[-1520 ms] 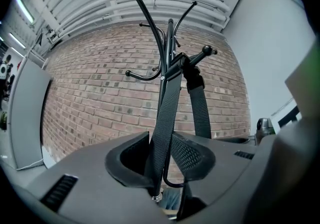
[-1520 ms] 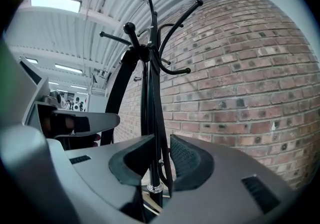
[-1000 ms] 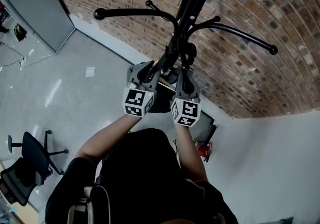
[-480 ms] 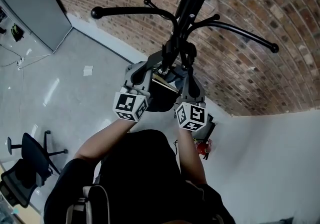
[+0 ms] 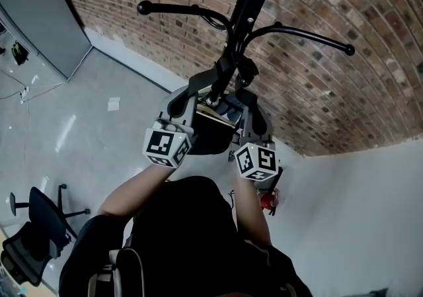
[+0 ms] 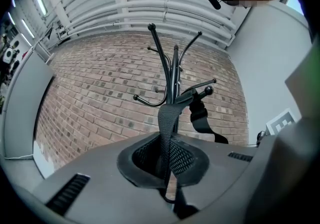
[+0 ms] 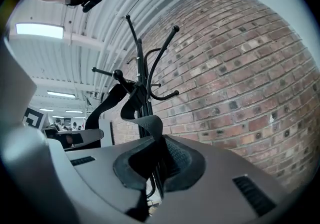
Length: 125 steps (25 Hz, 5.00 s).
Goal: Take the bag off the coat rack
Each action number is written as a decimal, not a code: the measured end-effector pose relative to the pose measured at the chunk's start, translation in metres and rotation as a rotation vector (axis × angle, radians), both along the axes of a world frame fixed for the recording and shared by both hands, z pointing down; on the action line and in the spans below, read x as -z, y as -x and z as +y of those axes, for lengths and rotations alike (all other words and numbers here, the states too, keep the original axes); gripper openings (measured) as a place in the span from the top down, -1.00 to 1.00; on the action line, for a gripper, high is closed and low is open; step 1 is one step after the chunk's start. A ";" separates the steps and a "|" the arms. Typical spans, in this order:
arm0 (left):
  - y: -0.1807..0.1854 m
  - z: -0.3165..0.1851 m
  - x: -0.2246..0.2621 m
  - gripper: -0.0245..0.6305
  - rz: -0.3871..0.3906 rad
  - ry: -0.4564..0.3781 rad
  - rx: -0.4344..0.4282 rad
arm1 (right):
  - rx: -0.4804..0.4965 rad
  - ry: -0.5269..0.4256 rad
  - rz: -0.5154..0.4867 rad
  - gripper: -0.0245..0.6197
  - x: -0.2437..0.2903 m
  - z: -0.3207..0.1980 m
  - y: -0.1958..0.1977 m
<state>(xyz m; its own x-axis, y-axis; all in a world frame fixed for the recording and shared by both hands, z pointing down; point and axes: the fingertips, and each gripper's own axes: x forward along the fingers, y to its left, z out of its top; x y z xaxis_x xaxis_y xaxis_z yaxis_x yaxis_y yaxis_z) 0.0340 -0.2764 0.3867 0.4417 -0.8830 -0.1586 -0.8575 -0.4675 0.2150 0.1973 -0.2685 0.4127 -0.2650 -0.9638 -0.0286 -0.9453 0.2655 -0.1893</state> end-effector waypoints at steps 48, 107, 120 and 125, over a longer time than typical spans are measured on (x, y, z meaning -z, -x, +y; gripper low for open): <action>0.043 0.061 0.119 0.86 0.292 -0.158 -0.101 | -0.216 -0.309 -0.183 0.86 0.125 0.119 -0.065; 0.193 0.140 0.049 0.86 0.184 0.007 0.092 | -0.167 -0.177 0.090 0.86 0.074 0.189 0.013; 0.196 0.183 0.066 0.86 0.132 0.011 0.031 | -0.190 -0.162 0.110 0.86 0.096 0.239 0.018; 0.197 0.195 0.071 0.86 0.100 0.001 0.047 | -0.186 -0.132 0.110 0.86 0.094 0.251 0.019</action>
<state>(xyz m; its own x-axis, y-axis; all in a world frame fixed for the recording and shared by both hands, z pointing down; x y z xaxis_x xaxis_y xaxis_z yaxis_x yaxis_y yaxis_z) -0.1629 -0.0817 0.3158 0.3822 -0.9024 -0.1988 -0.8525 -0.4274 0.3009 0.1779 -0.0172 0.3186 -0.0923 -0.9861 -0.1381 -0.9932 0.1011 -0.0583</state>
